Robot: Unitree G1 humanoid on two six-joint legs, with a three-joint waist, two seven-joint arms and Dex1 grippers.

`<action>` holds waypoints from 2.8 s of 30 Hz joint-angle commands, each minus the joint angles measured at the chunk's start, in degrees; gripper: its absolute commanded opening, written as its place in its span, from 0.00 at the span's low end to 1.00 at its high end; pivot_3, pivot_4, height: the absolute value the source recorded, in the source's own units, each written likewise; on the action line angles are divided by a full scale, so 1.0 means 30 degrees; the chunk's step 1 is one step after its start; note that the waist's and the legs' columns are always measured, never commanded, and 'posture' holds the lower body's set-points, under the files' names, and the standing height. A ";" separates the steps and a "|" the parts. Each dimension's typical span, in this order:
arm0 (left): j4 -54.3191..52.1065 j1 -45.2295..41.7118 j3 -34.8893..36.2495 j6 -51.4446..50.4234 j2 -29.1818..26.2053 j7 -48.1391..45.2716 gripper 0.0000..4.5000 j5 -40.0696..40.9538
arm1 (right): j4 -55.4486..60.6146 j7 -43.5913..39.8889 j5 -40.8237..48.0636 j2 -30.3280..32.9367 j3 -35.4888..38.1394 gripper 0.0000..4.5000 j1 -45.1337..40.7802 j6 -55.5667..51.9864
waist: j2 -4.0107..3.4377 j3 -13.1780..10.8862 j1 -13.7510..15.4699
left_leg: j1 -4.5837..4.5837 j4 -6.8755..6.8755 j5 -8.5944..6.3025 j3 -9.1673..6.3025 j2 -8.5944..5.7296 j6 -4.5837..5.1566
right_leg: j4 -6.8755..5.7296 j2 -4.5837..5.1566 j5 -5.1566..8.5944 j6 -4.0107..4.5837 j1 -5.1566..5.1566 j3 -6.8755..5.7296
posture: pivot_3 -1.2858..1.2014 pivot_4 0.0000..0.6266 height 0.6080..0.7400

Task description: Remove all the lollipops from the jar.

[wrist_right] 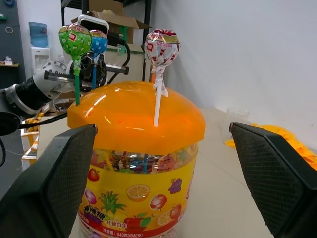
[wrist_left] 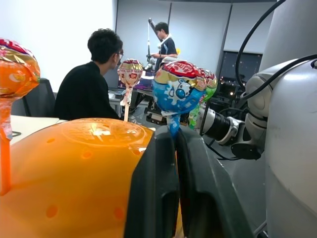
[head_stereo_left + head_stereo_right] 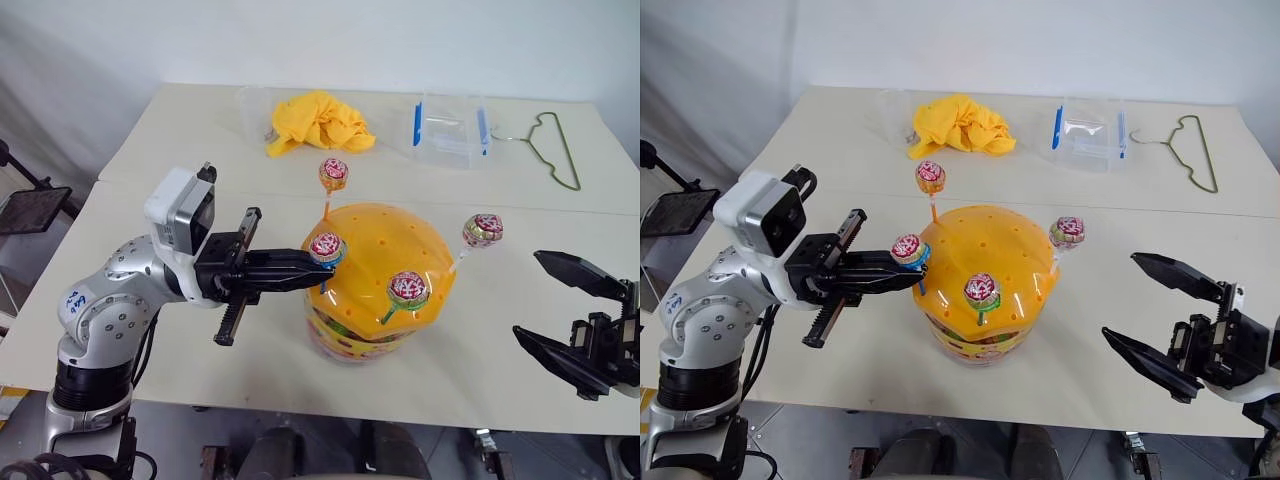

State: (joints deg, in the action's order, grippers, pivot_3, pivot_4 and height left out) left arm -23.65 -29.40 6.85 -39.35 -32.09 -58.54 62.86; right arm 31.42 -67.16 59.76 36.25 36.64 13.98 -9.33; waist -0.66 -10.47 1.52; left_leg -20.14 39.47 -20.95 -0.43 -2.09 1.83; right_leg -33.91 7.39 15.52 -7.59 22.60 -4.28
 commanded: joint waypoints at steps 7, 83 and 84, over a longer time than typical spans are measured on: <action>0.4214 -0.1189 0.4357 -0.2804 -0.2226 0.2222 0.00 0.4946 | 0.0361 0.0677 0.1005 0.0154 0.0558 1.00 -0.0938 0.0218 | 0.0007 -0.0008 -0.0088 | -0.0013 0.0046 -0.0002 -0.0031 0.0005 -0.0004 | -0.0025 -0.0007 -0.0002 -0.0003 0.0000 -0.0009 | 0.52 0.24 1.00; 1.0493 -0.9630 0.2779 -0.1342 0.2128 -0.0306 0.01 -0.2722 | 0.1367 0.2426 0.4273 0.1450 0.3076 1.00 -0.0285 -0.2297 | 0.0105 -0.0108 0.0010 | -0.0087 0.0095 0.0026 -0.0057 -0.0059 0.0053 | 0.0012 0.0009 -0.0055 -0.0103 0.0016 -0.0052 | 0.52 0.24 1.00; 1.0713 -0.9770 0.3875 -0.2121 0.1651 0.0109 0.01 -0.1603 | 0.1184 0.2293 0.4175 0.1503 0.2942 1.00 -0.0531 -0.2336 | 0.0104 -0.0107 -0.0064 | -0.0093 0.0100 0.0026 -0.0077 -0.0057 0.0051 | 0.0010 0.0013 -0.0055 -0.0103 0.0018 -0.0033 | 0.52 0.24 1.00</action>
State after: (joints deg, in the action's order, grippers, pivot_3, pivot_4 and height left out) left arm 8.73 -57.09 12.67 -43.60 -25.39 -60.83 52.76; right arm 35.45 -60.04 71.71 40.95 45.16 12.83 -17.36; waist -0.34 -10.79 1.32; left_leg -20.41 39.76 -20.88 -0.71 -2.23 1.96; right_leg -33.88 7.42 15.37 -7.89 22.66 -4.35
